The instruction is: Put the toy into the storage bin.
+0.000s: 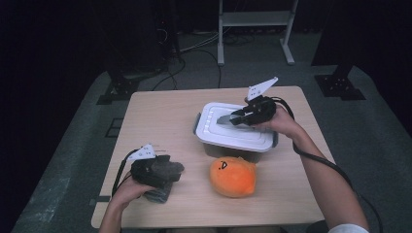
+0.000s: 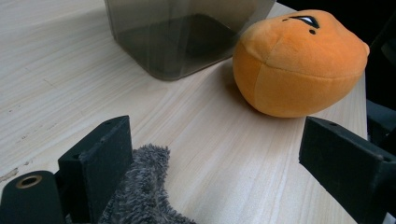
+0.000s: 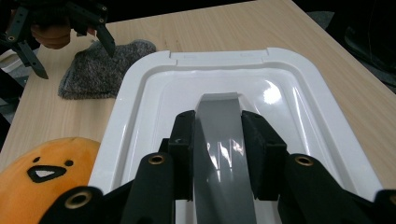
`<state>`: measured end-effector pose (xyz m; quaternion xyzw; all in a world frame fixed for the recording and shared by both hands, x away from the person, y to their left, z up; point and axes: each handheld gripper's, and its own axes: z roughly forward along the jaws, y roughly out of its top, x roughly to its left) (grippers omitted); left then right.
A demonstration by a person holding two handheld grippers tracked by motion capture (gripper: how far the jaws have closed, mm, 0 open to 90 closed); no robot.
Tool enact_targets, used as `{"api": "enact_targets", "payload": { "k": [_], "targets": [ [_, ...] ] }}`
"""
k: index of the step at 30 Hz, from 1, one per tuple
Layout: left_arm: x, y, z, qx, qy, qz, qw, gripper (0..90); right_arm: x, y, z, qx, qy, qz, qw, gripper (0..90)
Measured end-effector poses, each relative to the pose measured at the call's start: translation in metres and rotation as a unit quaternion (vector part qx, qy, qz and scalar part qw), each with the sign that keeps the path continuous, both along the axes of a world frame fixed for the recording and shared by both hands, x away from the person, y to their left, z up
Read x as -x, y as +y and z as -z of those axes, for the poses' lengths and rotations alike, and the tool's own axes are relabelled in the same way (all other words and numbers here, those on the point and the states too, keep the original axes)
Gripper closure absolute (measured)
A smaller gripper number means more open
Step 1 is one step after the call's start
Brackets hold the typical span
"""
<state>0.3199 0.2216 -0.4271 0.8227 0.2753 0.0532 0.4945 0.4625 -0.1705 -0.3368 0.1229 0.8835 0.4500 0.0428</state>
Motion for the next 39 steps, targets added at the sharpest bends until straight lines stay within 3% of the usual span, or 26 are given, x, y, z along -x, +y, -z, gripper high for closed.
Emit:
{"api": "enact_targets", "payload": {
  "k": [39],
  "targets": [
    [0.0006, -0.0010, -0.0002, -0.001, 0.001, 0.003, 1.0000, 8.7, 0.0030, 0.0000, -0.0013, -0.005, -0.003, 0.003, 1.0000, 65.7]
  ]
}}
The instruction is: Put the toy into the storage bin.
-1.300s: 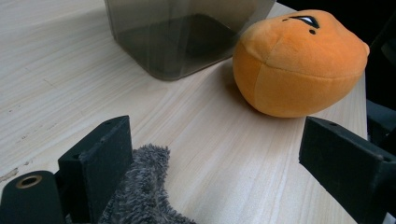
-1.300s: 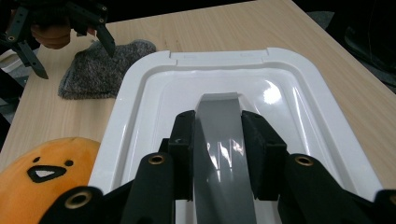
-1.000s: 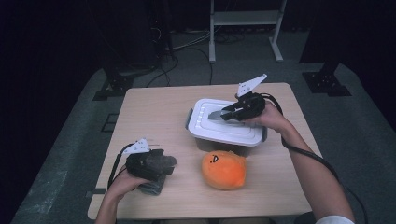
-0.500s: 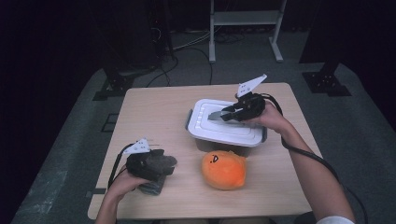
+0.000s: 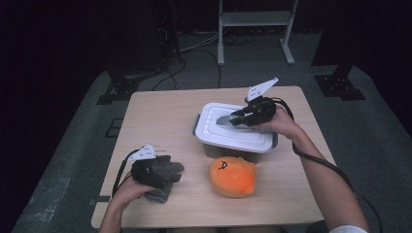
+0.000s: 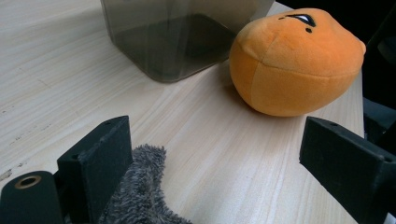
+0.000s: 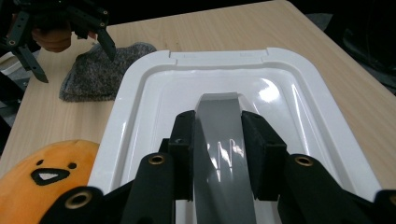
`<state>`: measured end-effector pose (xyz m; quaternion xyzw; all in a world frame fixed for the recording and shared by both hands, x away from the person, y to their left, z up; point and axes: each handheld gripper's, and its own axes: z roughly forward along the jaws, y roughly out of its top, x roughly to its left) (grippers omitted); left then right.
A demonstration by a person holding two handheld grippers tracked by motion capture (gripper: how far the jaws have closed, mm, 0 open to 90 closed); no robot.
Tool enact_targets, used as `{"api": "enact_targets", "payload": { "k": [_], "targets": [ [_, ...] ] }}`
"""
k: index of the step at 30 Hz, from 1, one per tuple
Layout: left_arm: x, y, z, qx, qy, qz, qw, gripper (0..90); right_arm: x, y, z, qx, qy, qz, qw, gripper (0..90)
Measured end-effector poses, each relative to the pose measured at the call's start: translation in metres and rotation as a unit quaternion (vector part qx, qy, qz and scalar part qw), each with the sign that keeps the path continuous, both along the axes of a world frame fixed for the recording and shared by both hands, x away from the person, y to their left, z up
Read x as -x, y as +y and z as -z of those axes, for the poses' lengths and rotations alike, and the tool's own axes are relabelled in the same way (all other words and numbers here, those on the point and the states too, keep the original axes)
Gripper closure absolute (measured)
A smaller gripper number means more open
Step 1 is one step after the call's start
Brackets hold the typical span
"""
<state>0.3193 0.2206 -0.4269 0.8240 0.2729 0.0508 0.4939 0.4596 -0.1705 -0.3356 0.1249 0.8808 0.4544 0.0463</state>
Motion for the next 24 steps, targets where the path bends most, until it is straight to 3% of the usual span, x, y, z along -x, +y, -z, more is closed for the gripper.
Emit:
{"api": "enact_targets", "payload": {
  "k": [7, 12, 18, 24],
  "targets": [
    [0.000, 0.000, 0.000, 0.000, 0.001, 0.001, 1.0000, 8.7, 0.002, -0.010, -0.013, -0.021, -0.010, 0.013, 0.9997, 65.7],
    [0.000, 0.001, 0.000, 0.000, -0.001, 0.001, 1.0000, 8.7, 0.010, -0.028, -0.026, -0.029, -0.019, 0.025, 0.9991, 65.7],
    [0.001, 0.001, -0.001, 0.002, -0.002, 0.000, 1.0000, 8.7, 0.026, -0.063, -0.035, -0.032, -0.025, 0.052, 0.9978, 65.7],
    [0.003, 0.002, -0.002, 0.005, -0.002, -0.003, 1.0000, 8.5, 0.050, -0.111, -0.035, -0.038, -0.030, 0.087, 0.9951, 65.7]
  ]
}}
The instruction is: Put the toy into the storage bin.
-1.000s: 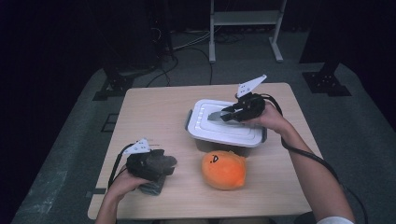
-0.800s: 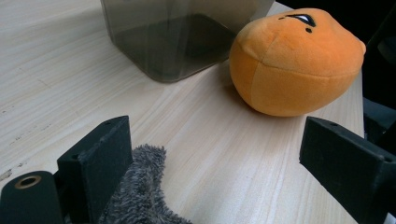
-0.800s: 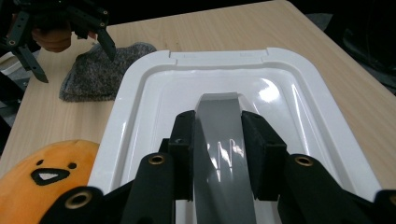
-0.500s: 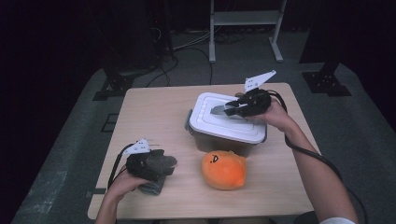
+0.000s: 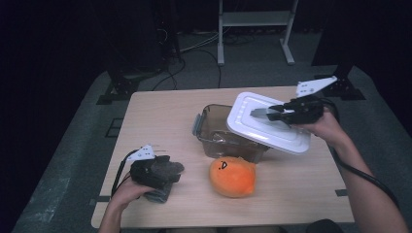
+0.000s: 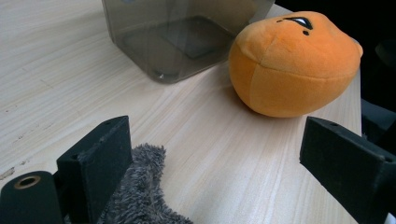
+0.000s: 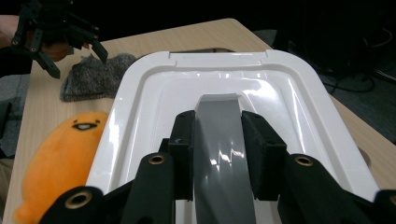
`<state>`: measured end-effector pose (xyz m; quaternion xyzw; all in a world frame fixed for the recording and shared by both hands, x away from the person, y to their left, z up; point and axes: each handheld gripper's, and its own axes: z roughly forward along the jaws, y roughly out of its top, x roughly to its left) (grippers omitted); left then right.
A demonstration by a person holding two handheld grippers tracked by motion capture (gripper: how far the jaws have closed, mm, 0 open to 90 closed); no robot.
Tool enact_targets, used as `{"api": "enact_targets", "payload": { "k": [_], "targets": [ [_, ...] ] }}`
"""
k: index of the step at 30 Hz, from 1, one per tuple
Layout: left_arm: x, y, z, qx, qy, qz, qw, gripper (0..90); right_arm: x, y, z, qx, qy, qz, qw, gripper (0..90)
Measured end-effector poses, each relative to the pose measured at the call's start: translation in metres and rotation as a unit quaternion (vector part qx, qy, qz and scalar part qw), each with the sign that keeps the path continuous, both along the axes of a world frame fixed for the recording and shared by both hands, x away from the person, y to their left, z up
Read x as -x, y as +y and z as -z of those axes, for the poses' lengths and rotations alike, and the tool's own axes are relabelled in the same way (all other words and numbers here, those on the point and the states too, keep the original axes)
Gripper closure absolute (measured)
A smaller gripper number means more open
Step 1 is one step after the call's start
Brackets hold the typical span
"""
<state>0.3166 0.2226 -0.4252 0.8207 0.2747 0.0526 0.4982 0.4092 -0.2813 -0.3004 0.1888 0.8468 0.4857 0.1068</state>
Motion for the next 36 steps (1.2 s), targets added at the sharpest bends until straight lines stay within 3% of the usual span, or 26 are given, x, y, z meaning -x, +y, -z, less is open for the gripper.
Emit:
{"api": "enact_targets", "payload": {
  "k": [10, 16, 26, 30, 36],
  "targets": [
    [0.001, -0.001, -0.001, 0.000, -0.001, 0.000, 1.0000, 8.5, 0.043, -0.083, 0.017, -0.012, 0.009, 0.077, 0.9970, 65.7],
    [0.001, 0.000, -0.001, 0.000, -0.001, -0.002, 1.0000, 8.5, 0.065, -0.116, 0.033, -0.017, 0.017, 0.107, 0.9939, 65.7],
    [0.002, 0.000, -0.002, 0.002, -0.001, -0.003, 1.0000, 8.5, 0.084, -0.138, 0.065, -0.019, 0.038, 0.122, 0.9916, 65.7],
    [0.002, 0.001, -0.002, 0.000, 0.000, -0.003, 1.0000, 8.5, 0.089, -0.142, 0.076, -0.023, 0.045, 0.123, 0.9912, 65.6],
    [0.002, 0.000, -0.002, 0.001, 0.000, -0.002, 1.0000, 8.4, 0.091, -0.138, 0.094, -0.009, 0.058, 0.120, 0.9910, 65.6]
  ]
}}
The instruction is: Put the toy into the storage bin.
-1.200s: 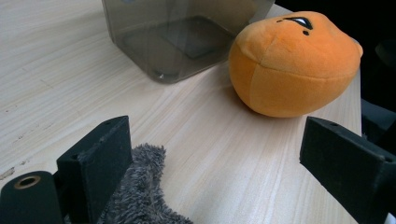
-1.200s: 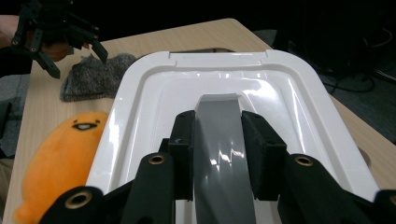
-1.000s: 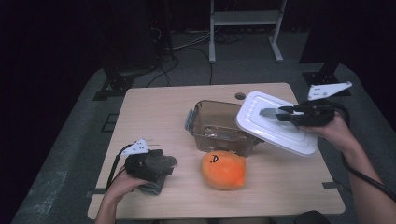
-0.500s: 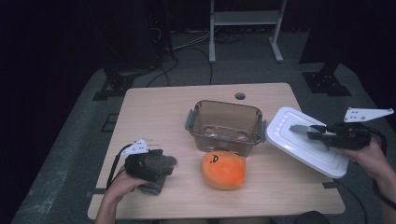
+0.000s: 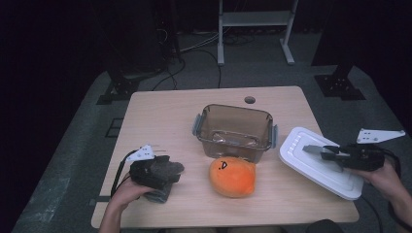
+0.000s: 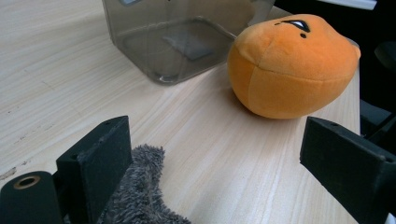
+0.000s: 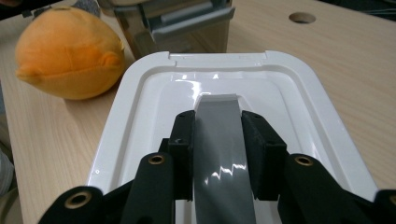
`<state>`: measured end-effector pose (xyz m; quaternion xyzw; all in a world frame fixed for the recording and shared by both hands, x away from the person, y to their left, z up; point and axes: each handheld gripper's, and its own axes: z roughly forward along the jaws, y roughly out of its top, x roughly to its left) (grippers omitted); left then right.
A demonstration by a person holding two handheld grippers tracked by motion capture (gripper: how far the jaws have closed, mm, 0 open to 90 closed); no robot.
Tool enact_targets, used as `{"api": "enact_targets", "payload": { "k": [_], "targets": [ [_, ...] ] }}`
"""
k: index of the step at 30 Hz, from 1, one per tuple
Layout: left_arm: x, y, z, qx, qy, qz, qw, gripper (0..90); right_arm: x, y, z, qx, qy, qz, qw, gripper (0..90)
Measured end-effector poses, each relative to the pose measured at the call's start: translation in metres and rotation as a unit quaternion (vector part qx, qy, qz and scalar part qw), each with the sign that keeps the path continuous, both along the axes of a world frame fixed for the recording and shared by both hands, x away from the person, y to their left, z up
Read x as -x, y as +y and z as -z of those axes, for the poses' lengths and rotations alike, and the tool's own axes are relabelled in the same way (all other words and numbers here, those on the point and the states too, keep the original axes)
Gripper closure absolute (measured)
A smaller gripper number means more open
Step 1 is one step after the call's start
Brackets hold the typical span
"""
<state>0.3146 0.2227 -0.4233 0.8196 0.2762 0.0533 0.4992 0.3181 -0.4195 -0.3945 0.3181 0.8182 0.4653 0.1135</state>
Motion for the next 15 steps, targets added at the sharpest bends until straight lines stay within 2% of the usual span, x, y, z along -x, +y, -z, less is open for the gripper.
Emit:
{"api": "enact_targets", "payload": {
  "k": [7, 15],
  "targets": [
    [0.000, 0.001, 0.000, 0.000, 0.000, 0.002, 1.0000, 8.4, -0.003, 0.011, 0.024, -0.005, 0.015, -0.004, 0.9999, 65.6],
    [0.000, 0.001, 0.000, 0.001, -0.001, 0.003, 1.0000, 8.4, -0.008, 0.027, 0.042, -0.002, 0.028, -0.016, 0.9995, 65.6]
  ]
}}
